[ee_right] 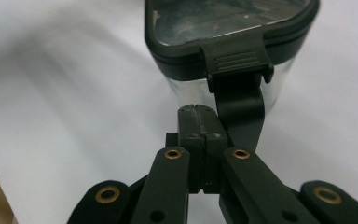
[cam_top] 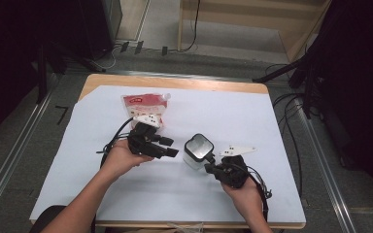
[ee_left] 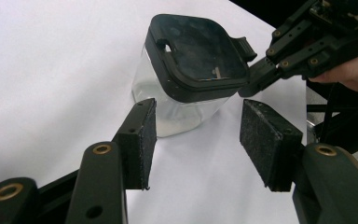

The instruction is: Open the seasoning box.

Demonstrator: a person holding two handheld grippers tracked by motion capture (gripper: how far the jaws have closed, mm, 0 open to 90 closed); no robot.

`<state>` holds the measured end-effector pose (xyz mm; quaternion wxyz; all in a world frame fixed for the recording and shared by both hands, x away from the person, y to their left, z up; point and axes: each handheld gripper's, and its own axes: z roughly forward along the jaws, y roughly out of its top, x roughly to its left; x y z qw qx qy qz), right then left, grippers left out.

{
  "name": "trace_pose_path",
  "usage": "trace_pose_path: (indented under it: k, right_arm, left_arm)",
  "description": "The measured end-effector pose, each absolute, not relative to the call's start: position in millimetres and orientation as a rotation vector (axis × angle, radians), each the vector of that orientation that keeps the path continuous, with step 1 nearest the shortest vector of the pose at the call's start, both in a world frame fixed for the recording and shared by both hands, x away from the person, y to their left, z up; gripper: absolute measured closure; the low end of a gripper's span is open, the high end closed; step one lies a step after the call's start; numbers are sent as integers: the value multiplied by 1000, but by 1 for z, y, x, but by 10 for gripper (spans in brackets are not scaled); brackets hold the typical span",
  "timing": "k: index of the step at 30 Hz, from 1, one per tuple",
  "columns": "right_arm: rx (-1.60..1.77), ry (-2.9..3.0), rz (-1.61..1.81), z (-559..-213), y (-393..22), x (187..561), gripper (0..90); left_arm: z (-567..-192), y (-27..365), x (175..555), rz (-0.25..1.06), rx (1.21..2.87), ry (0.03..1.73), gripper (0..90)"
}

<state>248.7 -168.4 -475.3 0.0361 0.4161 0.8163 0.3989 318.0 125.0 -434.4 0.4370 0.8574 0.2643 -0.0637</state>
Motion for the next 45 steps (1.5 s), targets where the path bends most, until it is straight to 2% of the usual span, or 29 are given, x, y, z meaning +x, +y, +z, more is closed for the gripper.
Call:
trace_pose_path:
  k: [13,24,32,38,40,45]
  right_arm:
    - [1341,2452,1213,-474,-188,261,900]
    - [1367,2437,1191,-475,-198,273,900]
    - [1363,2460,1187,-476,-201,282,900]
    - [1377,2430,1182,-476,-206,289,900]
    - [1379,2430,1187,-475,-206,287,900]
    - [1355,2407,1213,-464,-214,279,900]
  left_arm:
    - [-436,123,318,-177,2145,631,457]
    - [-438,122,319,-164,2133,644,387]
    - [-438,118,320,-220,2108,633,364]
    - [-441,112,324,-204,2153,626,328]
    - [-442,109,325,-199,2185,618,325]
    - [-444,109,328,-227,2137,609,293]
